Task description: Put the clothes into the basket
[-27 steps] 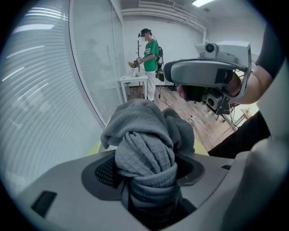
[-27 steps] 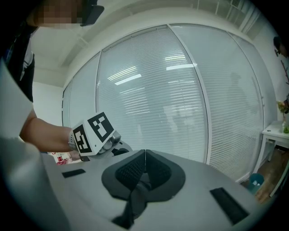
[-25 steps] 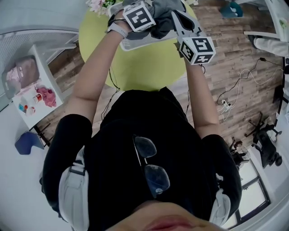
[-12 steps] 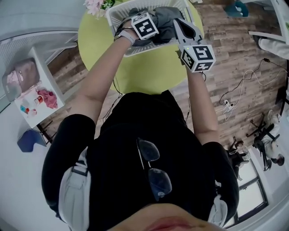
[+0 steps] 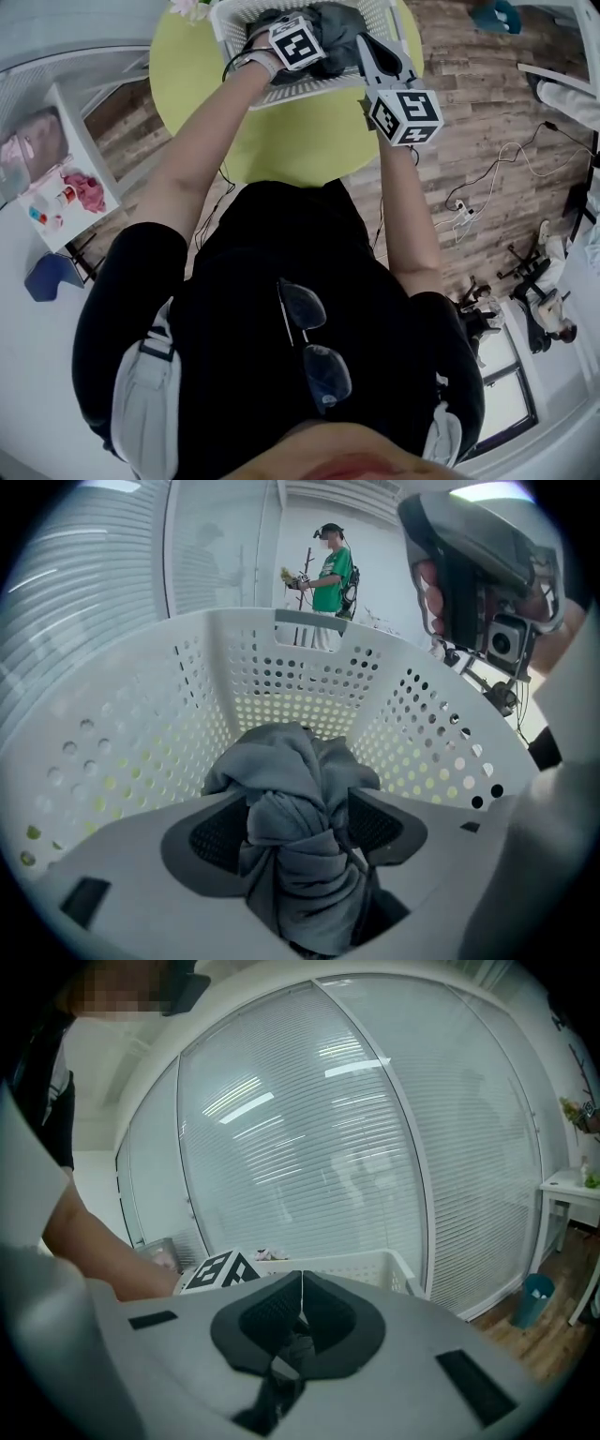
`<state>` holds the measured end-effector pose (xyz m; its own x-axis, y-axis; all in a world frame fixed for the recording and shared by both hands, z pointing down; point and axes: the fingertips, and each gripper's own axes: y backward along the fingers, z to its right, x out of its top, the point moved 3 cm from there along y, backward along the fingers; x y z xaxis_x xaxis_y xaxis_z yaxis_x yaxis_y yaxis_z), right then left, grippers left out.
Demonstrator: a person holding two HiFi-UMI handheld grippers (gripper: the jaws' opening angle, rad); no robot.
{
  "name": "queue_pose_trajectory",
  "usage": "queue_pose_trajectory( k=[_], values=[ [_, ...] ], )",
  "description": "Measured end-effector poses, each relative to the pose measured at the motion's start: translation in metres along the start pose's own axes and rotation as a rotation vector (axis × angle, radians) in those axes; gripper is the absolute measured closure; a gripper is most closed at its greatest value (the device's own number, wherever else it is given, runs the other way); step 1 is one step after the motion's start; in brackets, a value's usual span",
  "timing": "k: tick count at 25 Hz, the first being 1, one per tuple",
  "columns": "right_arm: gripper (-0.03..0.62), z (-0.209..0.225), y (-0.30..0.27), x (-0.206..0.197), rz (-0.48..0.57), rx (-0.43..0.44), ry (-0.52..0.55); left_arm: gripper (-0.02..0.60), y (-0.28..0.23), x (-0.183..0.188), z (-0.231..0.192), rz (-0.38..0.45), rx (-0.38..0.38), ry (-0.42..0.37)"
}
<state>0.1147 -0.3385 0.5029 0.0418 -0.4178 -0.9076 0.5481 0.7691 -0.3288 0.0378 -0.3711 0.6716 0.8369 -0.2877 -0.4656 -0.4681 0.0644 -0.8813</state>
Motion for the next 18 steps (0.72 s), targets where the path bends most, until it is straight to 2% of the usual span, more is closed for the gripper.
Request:
queue_pose_trajectory(
  k=[4,7,11,18],
  values=[
    [0.569,-0.002,0.001,-0.004,-0.005,0.007,-0.006,0.252,0.006,-0.005,-0.001,-0.017,0.017,-0.02],
    [0.569,-0.005,0.003,-0.004,-0.009,0.017,0.001,0.253,0.02,-0.013,0.007,0.002,0.01,0.039],
    [0.569,-0.009,0.007,0.001,-0.009,0.038,0.02,0.253,0.058,0.004,0.014,0.144,0.037,0.087],
    [0.569,-0.027,0.026,0.024,0.017,0.093,0.082,0.253,0.157,0.049,0.031,0.361,0.15,0.074]
  ],
)
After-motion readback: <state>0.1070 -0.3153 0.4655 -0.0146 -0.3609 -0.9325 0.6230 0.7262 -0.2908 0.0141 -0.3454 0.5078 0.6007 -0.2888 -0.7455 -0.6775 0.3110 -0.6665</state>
